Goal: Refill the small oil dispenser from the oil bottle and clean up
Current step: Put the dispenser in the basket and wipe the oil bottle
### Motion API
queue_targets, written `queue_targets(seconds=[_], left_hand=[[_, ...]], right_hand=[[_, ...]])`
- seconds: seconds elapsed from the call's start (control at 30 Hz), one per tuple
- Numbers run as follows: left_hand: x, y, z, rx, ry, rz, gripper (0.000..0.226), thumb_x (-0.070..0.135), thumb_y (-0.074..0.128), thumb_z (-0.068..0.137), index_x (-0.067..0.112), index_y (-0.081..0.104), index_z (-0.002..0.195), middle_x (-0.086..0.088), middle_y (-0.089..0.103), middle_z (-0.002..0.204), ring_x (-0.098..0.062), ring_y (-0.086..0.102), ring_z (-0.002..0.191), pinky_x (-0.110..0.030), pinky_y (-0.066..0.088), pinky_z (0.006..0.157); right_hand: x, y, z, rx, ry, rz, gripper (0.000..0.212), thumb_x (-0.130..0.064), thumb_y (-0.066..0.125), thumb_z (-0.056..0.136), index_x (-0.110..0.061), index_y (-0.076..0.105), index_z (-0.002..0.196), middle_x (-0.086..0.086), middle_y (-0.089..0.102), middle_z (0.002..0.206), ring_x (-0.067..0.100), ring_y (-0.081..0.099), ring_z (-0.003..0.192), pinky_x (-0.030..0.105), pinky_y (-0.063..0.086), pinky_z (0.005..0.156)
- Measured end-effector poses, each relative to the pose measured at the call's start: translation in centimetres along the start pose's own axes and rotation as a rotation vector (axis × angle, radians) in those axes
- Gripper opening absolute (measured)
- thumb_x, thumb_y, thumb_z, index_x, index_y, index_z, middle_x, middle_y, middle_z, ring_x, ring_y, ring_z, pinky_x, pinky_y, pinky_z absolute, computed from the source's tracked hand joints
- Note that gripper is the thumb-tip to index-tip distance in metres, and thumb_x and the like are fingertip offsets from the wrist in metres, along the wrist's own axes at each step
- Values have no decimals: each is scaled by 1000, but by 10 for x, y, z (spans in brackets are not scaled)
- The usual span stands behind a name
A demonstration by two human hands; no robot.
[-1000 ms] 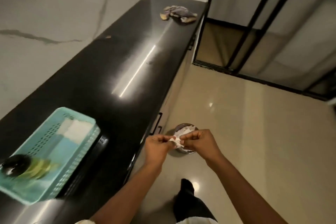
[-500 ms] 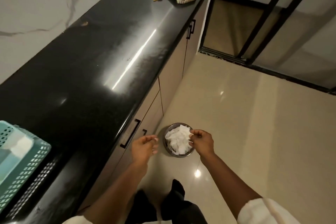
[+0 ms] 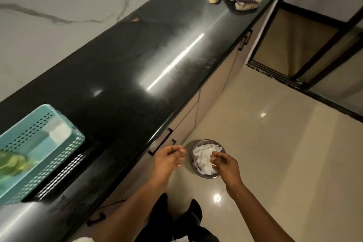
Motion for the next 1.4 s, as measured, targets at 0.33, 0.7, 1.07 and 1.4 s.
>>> queue_targets(seconds=[0.33,0.7,1.07,1.4], left_hand=[[114,-192,-127,229,363,-227,16,6,67,102,5,77,114,-15,84,108,-22,80,95,-32,64,84],[39,-446,-270,609,453,-442,66,46,94,68,3,77,114,-19,83,109,-39,79,107,-29,68,79],[-27,-567,-299,634,445,-521,95,68,103,30,14,84,105,-19,82,112,-34,82,103,-37,68,84],[4,-545,-275,632,436,-544,49,39,83,86,4,76,119,-16,83,111,-41,78,112,-52,57,103]], right_hand=[[-214,265,-141,-577,-606,-226,13,-5,73,97,-10,79,108,8,82,89,12,76,75,25,61,70],[-189,542,-237,-701,-957,-1222,15,-5,68,90,-10,76,78,9,74,82,28,72,88,28,52,74],[-160,583,-180,-366,-1011,-1549,8,-5,66,91,-7,69,98,18,75,104,39,73,101,42,59,81],[-173,583,-160,-378,-957,-1514,8,-17,77,89,-10,79,90,7,76,83,27,75,82,41,65,74]])
Point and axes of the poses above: each hand's wrist, its own z-axis towards the middle knuckle, its own y-axis out of the palm, x = y × z, the point moved 9 cm from there along z, towards the middle knuckle
